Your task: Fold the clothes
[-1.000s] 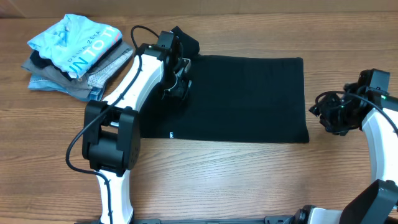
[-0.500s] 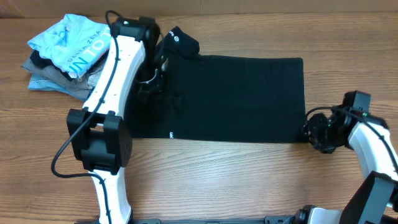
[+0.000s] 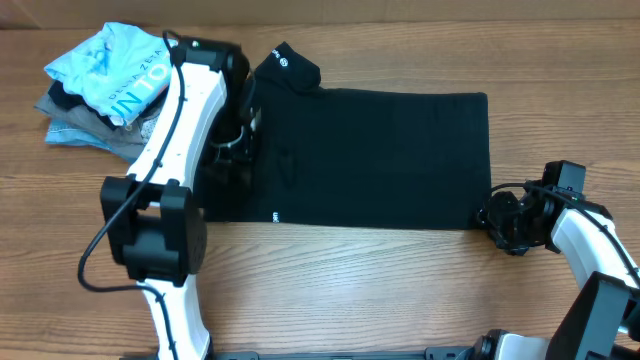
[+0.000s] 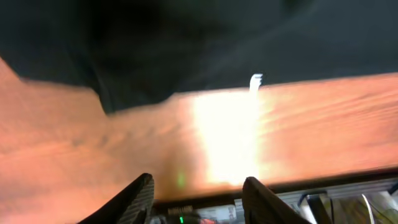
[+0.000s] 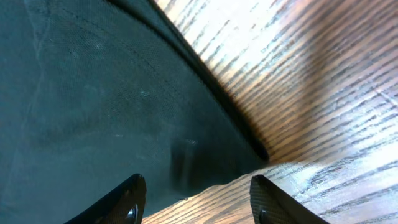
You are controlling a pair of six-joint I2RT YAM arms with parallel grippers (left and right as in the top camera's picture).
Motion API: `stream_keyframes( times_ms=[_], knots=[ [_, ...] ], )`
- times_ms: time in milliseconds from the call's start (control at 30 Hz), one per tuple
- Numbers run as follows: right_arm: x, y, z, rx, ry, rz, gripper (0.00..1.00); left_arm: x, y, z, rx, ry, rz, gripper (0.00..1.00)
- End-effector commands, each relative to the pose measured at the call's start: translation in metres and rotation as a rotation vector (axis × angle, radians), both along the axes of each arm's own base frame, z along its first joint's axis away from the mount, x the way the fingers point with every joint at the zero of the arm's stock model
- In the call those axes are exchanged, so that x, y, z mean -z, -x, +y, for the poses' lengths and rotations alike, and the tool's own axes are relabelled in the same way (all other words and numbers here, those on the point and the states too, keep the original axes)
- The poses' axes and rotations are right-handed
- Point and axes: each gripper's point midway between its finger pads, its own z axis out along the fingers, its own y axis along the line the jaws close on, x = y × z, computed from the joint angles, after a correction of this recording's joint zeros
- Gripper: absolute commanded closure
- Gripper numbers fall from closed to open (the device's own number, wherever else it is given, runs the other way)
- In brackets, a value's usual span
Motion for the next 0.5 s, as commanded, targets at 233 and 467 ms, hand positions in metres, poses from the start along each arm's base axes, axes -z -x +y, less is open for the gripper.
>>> stream_keyframes(
  times_ms=[233,467],
  knots=[
    [0.028,0.003,-0.001,0.109,-0.016,0.028,0.58,0.013,0.018,0.026,-0.330,-0.027,-0.158,0.41],
    [0.028,-0.003,-0.001,0.107,-0.023,0.002,0.89,0.061,0.044,0.015,-0.386,0.026,-0.073,0.44]
  ],
)
